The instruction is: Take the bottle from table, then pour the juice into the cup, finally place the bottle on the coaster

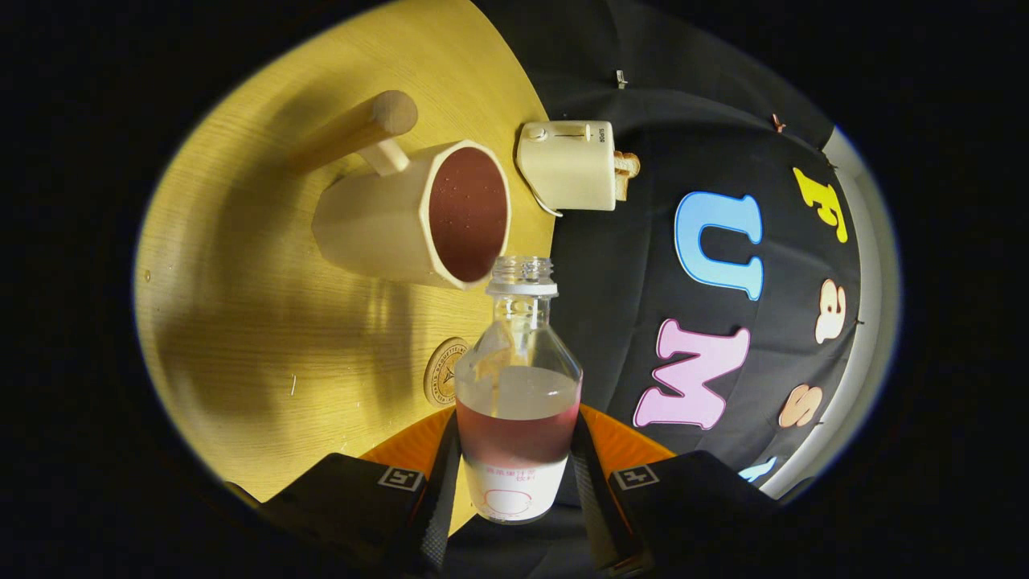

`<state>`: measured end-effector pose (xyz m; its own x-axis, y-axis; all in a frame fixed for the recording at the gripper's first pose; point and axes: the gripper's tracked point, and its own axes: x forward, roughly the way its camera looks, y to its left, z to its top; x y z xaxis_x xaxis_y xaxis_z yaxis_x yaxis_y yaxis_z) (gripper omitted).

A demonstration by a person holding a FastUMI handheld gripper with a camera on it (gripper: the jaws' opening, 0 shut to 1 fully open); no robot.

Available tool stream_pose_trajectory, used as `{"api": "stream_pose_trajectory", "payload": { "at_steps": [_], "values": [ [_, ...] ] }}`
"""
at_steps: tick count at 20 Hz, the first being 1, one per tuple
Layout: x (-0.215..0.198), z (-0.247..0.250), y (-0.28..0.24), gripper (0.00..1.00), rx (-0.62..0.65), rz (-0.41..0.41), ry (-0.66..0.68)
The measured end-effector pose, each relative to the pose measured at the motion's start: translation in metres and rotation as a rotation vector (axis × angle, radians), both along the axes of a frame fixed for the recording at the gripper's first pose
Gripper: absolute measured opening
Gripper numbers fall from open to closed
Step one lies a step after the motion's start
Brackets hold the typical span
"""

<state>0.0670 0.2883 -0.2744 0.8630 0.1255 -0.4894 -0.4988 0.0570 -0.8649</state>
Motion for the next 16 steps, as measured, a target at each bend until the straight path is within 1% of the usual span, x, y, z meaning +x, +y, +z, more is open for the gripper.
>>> {"api": "stream_pose_trajectory", "payload": {
  "at_steps": [6,11,16],
  "values": [
    [0.005,0.0,-0.001,0.7,-0.042,0.008,0.0],
    [0.009,0.004,0.002,0.7,-0.077,0.041,-0.018],
    [0.01,0.005,0.001,0.7,-0.099,0.051,-0.028]
  ]
}}
